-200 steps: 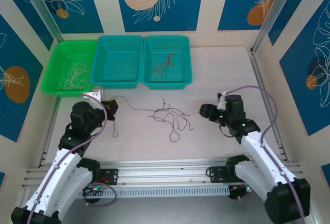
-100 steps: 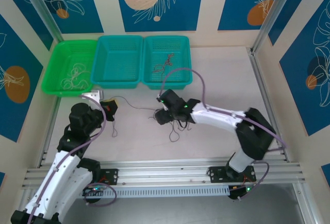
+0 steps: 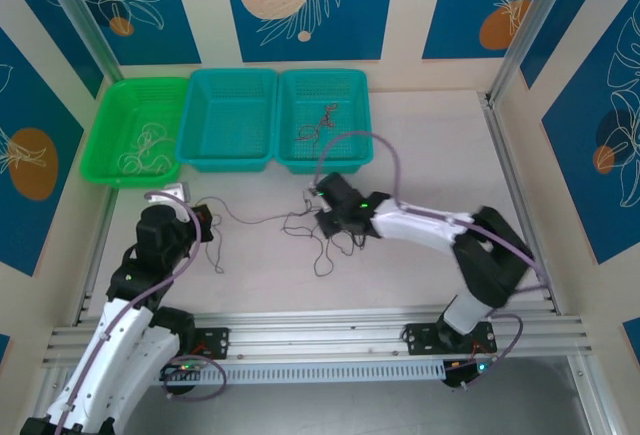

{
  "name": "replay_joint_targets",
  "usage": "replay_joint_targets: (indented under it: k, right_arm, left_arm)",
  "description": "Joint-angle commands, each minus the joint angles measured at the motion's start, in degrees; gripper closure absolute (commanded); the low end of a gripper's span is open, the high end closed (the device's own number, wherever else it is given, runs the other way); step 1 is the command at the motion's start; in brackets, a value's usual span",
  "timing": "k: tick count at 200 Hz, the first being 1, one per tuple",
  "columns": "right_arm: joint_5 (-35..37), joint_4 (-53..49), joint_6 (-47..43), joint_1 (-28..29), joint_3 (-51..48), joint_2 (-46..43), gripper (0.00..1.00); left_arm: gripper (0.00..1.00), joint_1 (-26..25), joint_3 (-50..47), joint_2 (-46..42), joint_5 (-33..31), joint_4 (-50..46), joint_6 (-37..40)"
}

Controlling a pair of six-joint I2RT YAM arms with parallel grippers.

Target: Untangle the cables

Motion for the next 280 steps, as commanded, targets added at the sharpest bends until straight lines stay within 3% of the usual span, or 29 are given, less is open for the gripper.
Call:
replay_joint_targets:
  k: [1,20,40,64,89,118,131,141,155,163,170,194,221,250,280]
  right_arm:
    - [-6.18,8.16,11.70,-10.66,-9.57,-11.08,1.00]
    - [-12.65,11.83,13.85,-18.15,-15.80,-18.94,1.00]
    - [-10.35,7.99,10.59,-17.77,-14.37,-21.77,1.00]
    - [-7.44,6.18,18.40,-23.33,-15.65,-24.57,1.00]
    - [-11.93,7.07,30.52,-40.30,-22.75,-31.30,1.00]
    - [-17.35,3.86,34.23,-59.65,-25.16,-33.46,1.00]
    - [-21.01,3.99,33.86,-65.03,-25.07,-32.83,1.00]
    - [-24.95,4.93,31.42,-65.68,-24.17,-32.27,1.00]
    - [-32.44,8.90,26.79,-60.80,-23.49,-32.37,1.00]
    - [-35.36,10.79,23.12,-55.38,-22.70,-32.79,1.00]
    - [-35.77,10.93,19.57,-48.30,-21.40,-32.98,0.92]
    - [-22.39,8.10,12.72,-22.47,-15.71,-30.58,0.62]
    - [-10.96,9.07,22.34,-3.06,-7.97,-19.28,0.57]
    - [1.40,6.62,31.77,8.76,5.15,-2.38,0.53]
    - [6.88,2.07,31.62,13.69,21.38,16.20,0.47]
  left_arm:
    - [1.00,0.20,1.97,-0.13,-8.68,-5.44,-2.58]
    - [1.00,0.44,1.55,-0.66,-7.81,-4.86,-2.42]
    - [1.00,0.44,1.15,-0.12,-7.24,-3.85,-2.71]
    - [1.00,0.85,1.18,-0.10,-12.22,-6.08,-4.06]
    - [1.00,3.89,1.71,-2.30,-14.65,-10.28,-4.32]
    - [1.00,8.45,1.83,-3.05,-12.42,-12.19,-3.04]
    - [1.00,9.85,1.56,-3.14,-10.40,-11.42,-3.40]
    - [1.00,10.43,1.07,-3.07,-7.63,-9.66,-3.52]
    - [1.00,10.46,0.19,-2.54,-2.03,-5.56,-2.45]
    - [1.00,10.46,-0.05,-2.20,0.55,-3.94,-2.15]
    - [1.00,10.51,-0.11,-1.87,1.86,-3.23,-2.05]
    - [1.00,10.44,0.32,-2.07,3.50,-2.90,-1.51]
    - [1.00,10.46,0.00,-3.87,5.66,-2.85,-0.98]
    - [1.00,10.38,-1.46,-5.52,9.21,-1.91,-0.94]
    - [1.00,10.37,-1.56,-6.51,9.59,-2.19,0.11]
